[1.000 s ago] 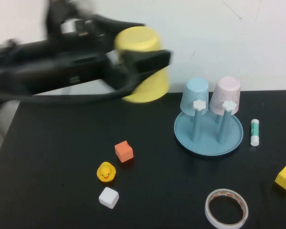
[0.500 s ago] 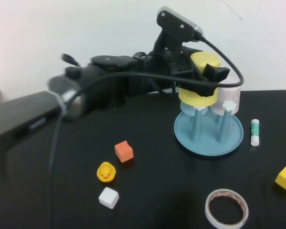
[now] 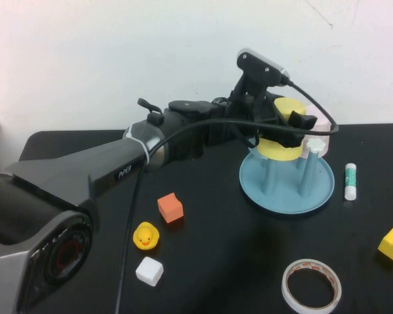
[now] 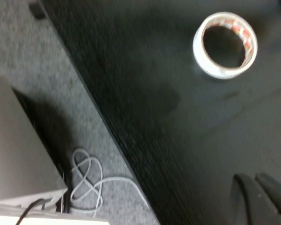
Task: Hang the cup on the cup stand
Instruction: Place the cup on the cup holder
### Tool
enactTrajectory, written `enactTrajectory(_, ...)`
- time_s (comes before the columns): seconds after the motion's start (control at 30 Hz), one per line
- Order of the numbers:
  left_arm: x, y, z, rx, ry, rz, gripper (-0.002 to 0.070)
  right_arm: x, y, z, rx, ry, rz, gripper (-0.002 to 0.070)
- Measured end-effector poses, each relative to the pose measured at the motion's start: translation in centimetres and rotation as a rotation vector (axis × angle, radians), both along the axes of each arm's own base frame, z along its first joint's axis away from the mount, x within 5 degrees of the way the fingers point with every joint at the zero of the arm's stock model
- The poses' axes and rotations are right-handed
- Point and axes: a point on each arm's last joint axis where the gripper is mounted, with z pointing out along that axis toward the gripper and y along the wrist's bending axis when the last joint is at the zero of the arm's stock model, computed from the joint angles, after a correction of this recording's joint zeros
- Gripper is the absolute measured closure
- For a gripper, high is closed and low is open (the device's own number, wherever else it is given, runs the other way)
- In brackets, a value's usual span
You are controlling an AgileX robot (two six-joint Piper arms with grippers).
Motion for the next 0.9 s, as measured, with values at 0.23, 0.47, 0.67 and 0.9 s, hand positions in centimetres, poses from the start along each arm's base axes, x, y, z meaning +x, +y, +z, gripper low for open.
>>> enactTrajectory(0.23,0.3,0.2,-0.2,0.049,-0.051,0.018,0.0118,-0.4,-0.5,-1.0,0.000,-0.004,0.005,0.0675)
enactTrajectory(0.47,0.3,0.2,-0.2,0.063,-0.063,0.025,0.0118,-0.4,-0.5,-1.0,-0.002,-0.005,0.004,0.0676)
enactTrajectory(0.67,0.4,0.2,-0.3,0.064,-0.063,0.027,0.0118,-0.3,-0.5,-1.0,-0.003,-0.006,0.003,0.0676)
enactTrajectory(0.9,0.4,0.2,-0.3,0.064,-0.063,0.027,0.0083,-0.3,-0.5,-1.0,-0.003,-0.006,0.003,0.0676)
